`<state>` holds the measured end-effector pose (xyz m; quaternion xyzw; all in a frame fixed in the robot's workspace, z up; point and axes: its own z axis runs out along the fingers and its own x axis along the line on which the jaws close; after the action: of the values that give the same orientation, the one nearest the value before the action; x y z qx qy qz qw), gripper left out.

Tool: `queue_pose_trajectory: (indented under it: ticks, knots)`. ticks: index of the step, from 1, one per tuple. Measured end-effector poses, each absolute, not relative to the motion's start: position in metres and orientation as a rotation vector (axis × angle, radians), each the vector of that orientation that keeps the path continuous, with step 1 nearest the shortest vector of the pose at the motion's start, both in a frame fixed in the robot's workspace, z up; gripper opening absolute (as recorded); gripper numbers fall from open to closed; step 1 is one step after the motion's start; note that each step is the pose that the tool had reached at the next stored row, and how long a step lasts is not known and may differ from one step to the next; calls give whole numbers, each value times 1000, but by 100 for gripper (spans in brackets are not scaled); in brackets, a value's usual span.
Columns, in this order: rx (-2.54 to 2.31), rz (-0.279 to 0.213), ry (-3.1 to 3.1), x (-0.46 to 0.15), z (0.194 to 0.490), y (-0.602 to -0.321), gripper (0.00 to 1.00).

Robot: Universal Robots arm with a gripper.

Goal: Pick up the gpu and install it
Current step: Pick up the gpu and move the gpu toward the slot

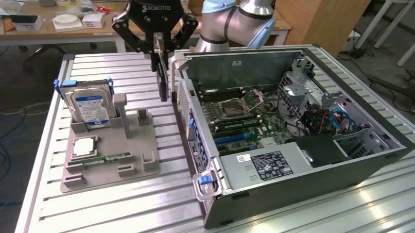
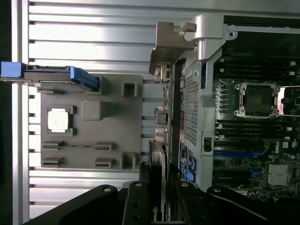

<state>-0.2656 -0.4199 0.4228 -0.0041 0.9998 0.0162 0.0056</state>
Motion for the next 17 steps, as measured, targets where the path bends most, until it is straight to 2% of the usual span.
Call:
queue_pose_trajectory:
  ticks: [17]
  knots:
    - [-13, 51, 3130, -241, 420, -420, 26]
